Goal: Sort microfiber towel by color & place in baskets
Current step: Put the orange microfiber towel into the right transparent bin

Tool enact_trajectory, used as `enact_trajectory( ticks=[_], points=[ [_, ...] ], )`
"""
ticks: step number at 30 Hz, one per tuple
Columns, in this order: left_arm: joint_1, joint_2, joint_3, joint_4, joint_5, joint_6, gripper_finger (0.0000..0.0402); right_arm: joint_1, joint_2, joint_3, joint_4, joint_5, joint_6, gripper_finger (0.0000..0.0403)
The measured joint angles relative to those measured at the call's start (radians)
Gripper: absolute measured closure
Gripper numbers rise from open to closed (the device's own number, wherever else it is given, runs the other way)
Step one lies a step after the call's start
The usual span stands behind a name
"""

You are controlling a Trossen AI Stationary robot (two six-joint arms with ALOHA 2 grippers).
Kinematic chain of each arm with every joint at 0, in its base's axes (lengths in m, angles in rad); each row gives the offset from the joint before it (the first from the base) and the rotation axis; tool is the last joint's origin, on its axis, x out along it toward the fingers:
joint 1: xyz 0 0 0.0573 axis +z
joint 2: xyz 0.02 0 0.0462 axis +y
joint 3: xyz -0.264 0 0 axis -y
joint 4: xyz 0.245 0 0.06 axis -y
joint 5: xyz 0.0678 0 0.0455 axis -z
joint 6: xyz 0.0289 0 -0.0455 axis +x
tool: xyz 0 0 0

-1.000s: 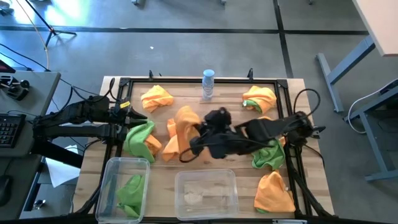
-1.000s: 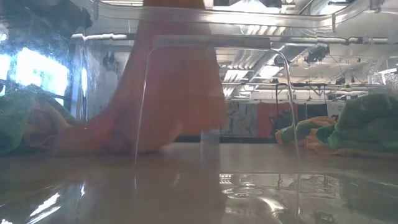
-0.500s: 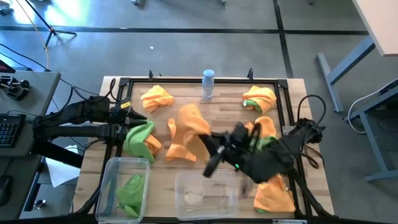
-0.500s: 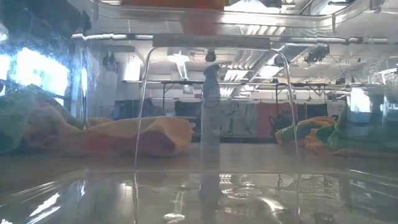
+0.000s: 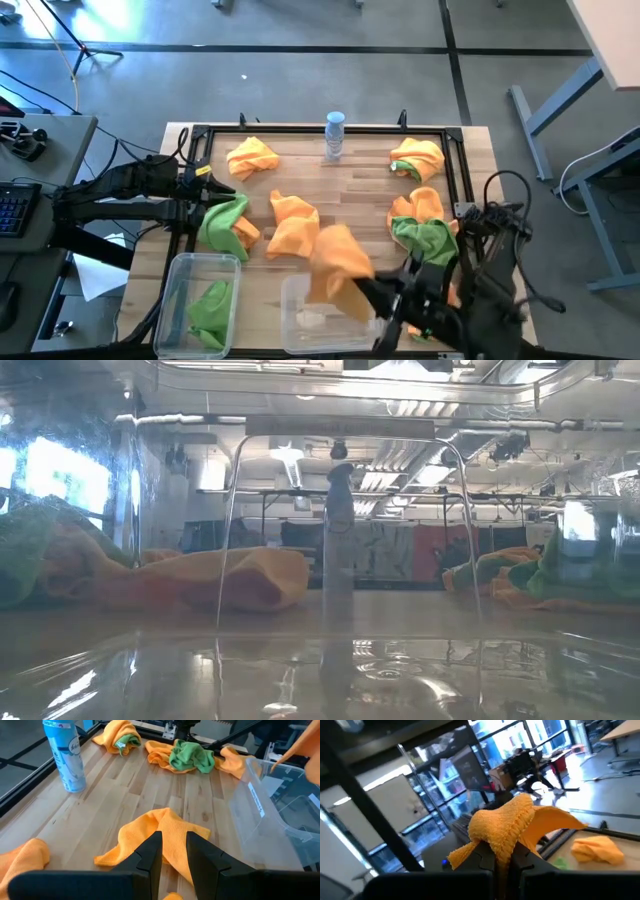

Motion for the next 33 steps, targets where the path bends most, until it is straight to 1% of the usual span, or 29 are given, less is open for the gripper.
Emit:
enact_trajectory(
  ticks=[5,11,13,16,19,21,23,25,26,28,33],
  points=[
    [0.0,0.0,0.0,0.0,-0.012,0.0,0.0328,-0.006,0.06,-0.001,-0.068,-0.024,0.141,0.0403],
    [0.0,0.0,0.0,0.0,-0.014,0.0,0.0328,-0.031,0.14,-0.001,-0.126,-0.147,0.316,0.0403],
    [0.0,0.0,0.0,0.0,-0.014,0.0,0.0328,-0.032,0.154,-0.001,-0.178,-0.199,0.399,0.0403],
    [0.0,0.0,0.0,0.0,-0.014,0.0,0.0328,-0.023,0.164,-0.001,-0.327,-0.25,0.611,0.0403],
    [0.0,0.0,0.0,0.0,-0.014,0.0,0.0328,-0.001,0.165,-0.001,-0.542,-0.27,0.888,0.0403],
    [0.0,0.0,0.0,0.0,-0.014,0.0,0.0328,0.011,0.165,-0.001,-0.704,-0.31,1.09,0.0403],
    [0.0,0.0,0.0,0.0,-0.014,0.0,0.0328,0.012,0.165,-0.001,-0.863,-0.385,1.294,0.0403],
    [0.0,0.0,0.0,0.0,-0.014,0.0,0.0328,-0.003,0.165,-0.001,-0.982,-0.498,1.473,0.0403],
    [0.0,0.0,0.0,0.0,-0.014,0.0,0.0328,-0.017,0.168,-0.001,-1.015,-0.563,1.528,0.0403],
    [0.0,0.0,0.0,0.0,-0.014,0.0,0.0328,-0.05,0.174,-0.001,-1.03,-0.68,1.558,0.0403],
    [0.0,0.0,0.0,0.0,-0.014,0.0,0.0328,-0.162,0.205,-0.001,-0.918,-0.897,1.461,0.0403]
  ],
)
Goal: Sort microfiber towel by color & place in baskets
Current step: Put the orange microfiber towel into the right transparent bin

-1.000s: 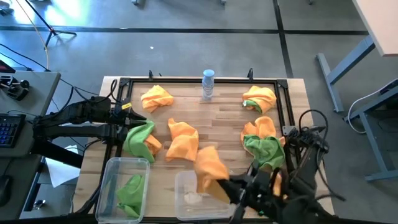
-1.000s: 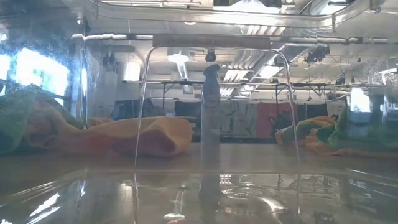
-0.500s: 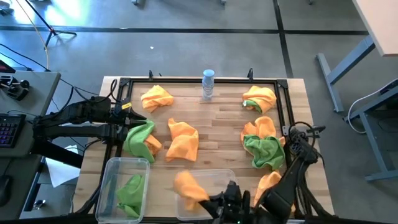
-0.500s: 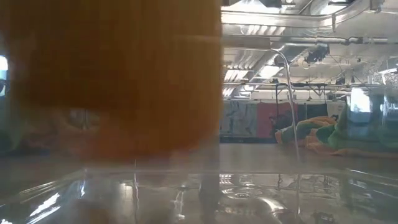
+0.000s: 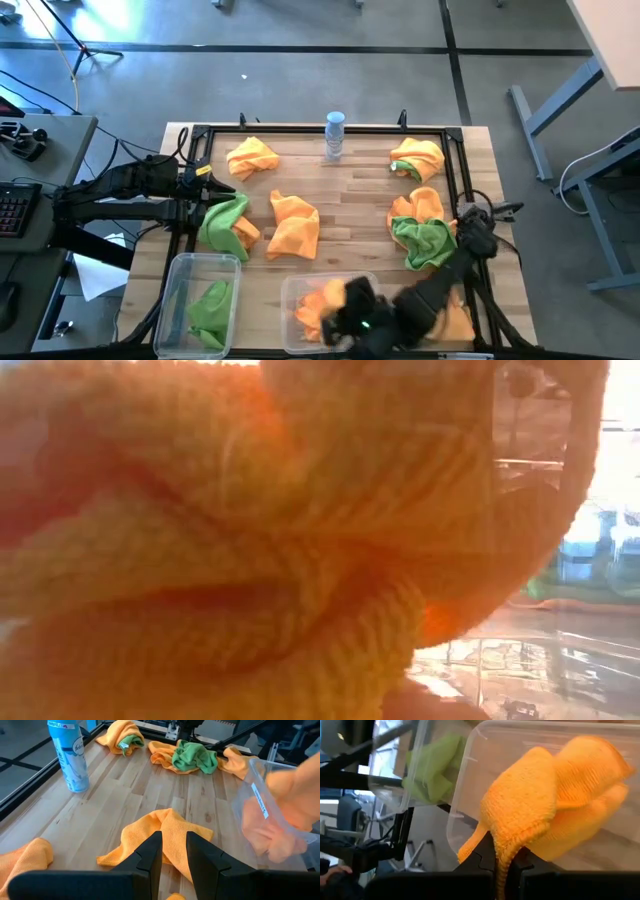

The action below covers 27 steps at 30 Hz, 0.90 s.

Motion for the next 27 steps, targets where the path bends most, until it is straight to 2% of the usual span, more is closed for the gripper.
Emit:
enact_trajectory(
  ticks=[5,9,22,27],
  points=[
    [0.0,0.0,0.0,0.0,0.0,0.0,0.0328,-0.079,0.044,0.0,-0.004,-0.222,0.01,0.0403],
    [0.0,0.0,0.0,0.0,0.0,0.0,0.0328,-0.103,0.072,0.0,-0.009,-0.307,0.052,0.0403],
    [0.0,0.0,0.0,-0.001,0.0,0.0,0.0328,-0.11,0.151,0.0,0.007,-0.357,0.099,0.0399],
    [0.0,0.0,0.0,-0.001,0.0,0.0,0.0328,-0.117,0.152,0.0,0.006,-0.366,0.109,0.0354]
  ],
)
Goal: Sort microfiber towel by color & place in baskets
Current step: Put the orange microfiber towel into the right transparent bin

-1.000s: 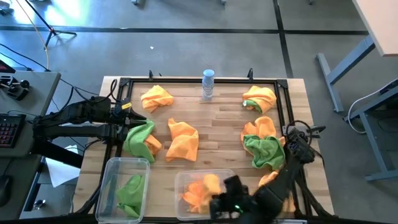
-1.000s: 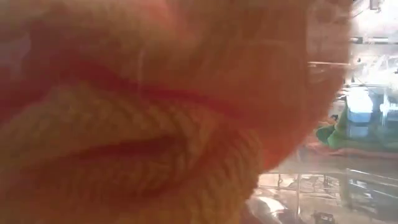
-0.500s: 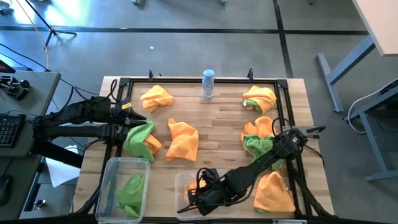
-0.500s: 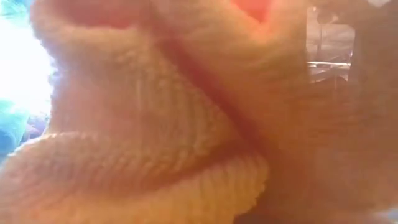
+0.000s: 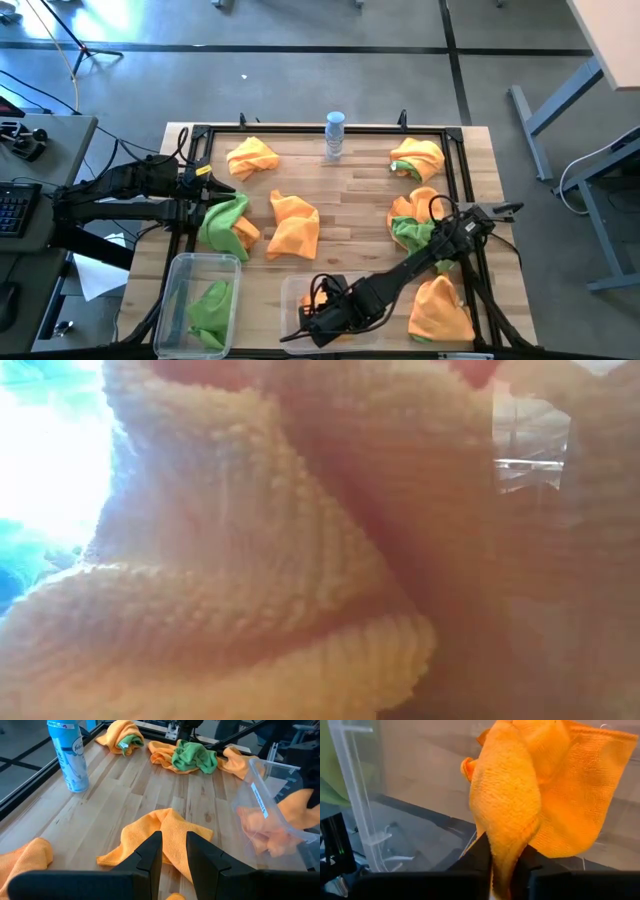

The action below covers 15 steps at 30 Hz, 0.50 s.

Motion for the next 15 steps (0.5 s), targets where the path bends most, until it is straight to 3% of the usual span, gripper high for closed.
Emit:
enact_trajectory(
  ticks=[9,15],
  points=[
    [0.0,0.0,0.0,0.0,0.0,0.0,0.0328,0.0,-0.001,0.0,-0.011,-0.024,0.008,0.024],
    [0.0,0.0,0.0,0.0,0.0,0.0,0.0328,-0.001,-0.008,0.0,-0.023,-0.048,-0.01,0.0218]
  ],
)
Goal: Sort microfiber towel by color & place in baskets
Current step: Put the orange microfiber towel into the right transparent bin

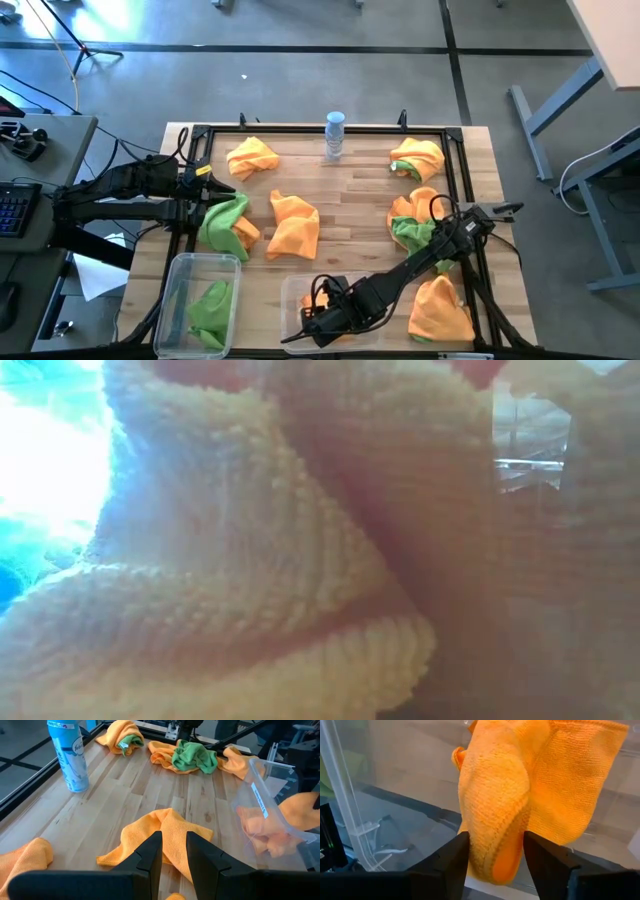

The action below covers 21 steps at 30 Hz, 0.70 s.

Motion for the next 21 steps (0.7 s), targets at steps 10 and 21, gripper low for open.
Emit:
enact_trajectory(
  ticks=[10,21],
  points=[
    [0.0,0.0,0.0,0.0,0.0,0.0,0.0328,0.0,-0.091,0.002,-0.12,0.08,0.055,0.0217],
    [0.0,0.0,0.0,-0.001,0.0,0.0,0.0328,-0.02,-0.149,0.002,-0.349,0.152,0.058,0.0217]
  ],
)
